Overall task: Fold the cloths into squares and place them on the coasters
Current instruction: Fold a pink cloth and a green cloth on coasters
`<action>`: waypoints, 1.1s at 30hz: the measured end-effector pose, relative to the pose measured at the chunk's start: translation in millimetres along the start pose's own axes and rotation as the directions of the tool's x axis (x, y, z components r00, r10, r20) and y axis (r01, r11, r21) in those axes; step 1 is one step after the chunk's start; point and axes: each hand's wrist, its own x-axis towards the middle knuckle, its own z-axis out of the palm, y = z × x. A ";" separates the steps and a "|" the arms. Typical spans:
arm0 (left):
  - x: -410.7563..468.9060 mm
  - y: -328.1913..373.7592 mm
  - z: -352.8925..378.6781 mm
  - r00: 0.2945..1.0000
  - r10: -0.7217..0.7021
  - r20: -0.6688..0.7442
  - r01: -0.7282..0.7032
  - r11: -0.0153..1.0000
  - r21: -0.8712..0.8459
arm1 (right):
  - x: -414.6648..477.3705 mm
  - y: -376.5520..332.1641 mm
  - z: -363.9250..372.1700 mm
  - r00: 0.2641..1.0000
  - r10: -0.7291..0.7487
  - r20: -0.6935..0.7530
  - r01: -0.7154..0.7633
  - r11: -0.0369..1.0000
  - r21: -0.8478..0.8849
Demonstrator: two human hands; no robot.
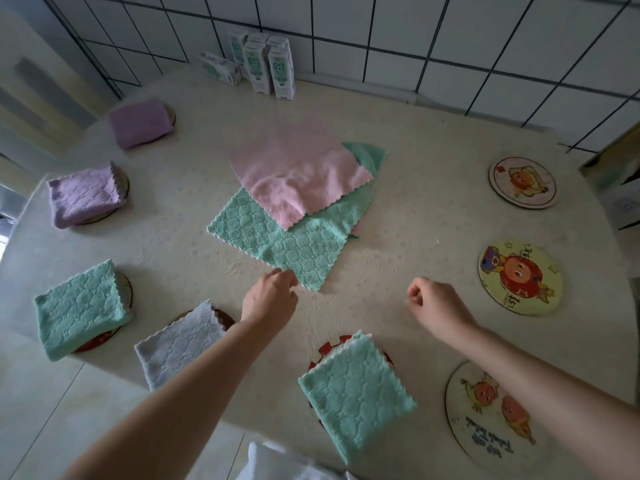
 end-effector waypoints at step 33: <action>185.2 -38.4 4.7 0.928 0.326 -0.179 -0.298 0.940 0.170 | 274.9 -89.4 -23.9 0.897 -0.440 0.045 0.411 0.791 -0.453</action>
